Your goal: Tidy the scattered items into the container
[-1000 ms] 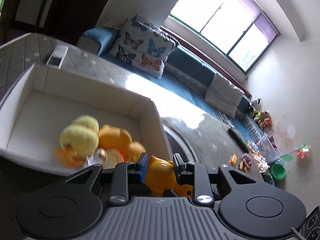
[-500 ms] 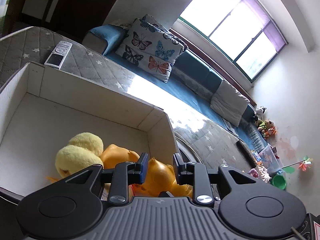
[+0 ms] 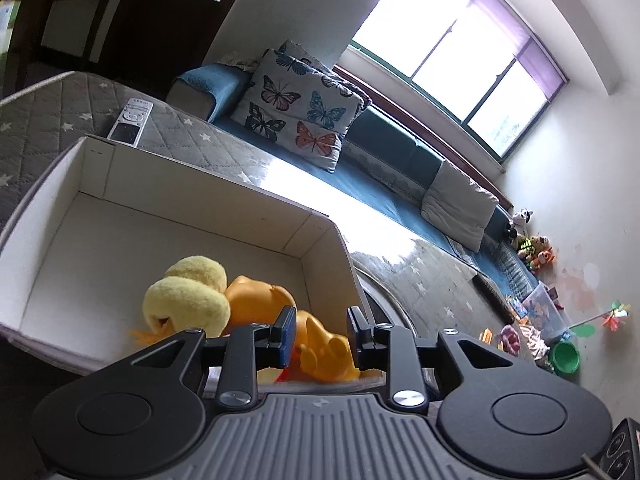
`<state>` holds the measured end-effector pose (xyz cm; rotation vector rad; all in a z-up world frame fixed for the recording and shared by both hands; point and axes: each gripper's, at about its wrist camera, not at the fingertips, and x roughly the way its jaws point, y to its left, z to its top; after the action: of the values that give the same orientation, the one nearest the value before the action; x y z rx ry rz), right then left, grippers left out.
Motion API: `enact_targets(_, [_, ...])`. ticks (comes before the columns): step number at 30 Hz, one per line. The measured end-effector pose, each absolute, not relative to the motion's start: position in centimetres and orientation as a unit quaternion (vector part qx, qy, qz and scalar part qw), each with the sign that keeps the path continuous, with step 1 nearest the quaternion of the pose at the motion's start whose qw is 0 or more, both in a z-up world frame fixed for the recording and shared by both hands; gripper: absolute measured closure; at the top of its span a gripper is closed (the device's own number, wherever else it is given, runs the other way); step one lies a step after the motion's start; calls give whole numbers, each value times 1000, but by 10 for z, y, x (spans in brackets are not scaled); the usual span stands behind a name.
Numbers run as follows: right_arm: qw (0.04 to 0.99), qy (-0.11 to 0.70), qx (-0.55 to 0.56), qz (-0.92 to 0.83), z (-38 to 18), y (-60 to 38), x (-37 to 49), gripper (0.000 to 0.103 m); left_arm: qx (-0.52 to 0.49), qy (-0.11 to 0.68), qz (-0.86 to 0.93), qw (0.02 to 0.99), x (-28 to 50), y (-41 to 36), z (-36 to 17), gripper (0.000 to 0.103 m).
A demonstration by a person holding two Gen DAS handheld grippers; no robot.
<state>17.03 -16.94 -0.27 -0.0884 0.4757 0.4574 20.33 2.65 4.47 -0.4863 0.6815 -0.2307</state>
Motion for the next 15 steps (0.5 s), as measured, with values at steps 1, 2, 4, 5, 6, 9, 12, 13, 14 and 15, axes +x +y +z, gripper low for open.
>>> enact_targets(1, [945,236,-42,224,-3,-169,167,53,-230,329,-113,909,199,26,45,73])
enact_targets(2, [944,238,-41,223,-3,-169,165,53,-225,330,-114,910,195,25,46,72])
enact_targets(4, [944,242,-40,222,-4,-168,159,52,-215,331,-117,911,186,23,46,72])
enact_targets(5, [943,244,-39,222,-4,-168,156,50,-209,332,-118,912,181,22,46,72])
enact_targets(6, [943,246,-38,221,-4,-167,153,44,-204,332,-120,913,177,21,47,72])
enact_targets(9, [942,252,-35,219,-5,-166,144,40,-188,331,-122,917,162,19,47,72])
enact_targets(12, [941,258,-32,218,-5,-165,136,31,-173,330,-115,921,150,20,46,72])
enact_targets(13, [940,260,-30,217,-6,-164,134,31,-171,330,-113,921,146,21,45,72])
enact_targets(14, [940,261,-29,217,-6,-164,132,29,-170,330,-110,922,142,23,44,72])
enact_targets(15, [940,262,-27,217,-6,-163,130,24,-168,330,-108,923,138,24,44,72])
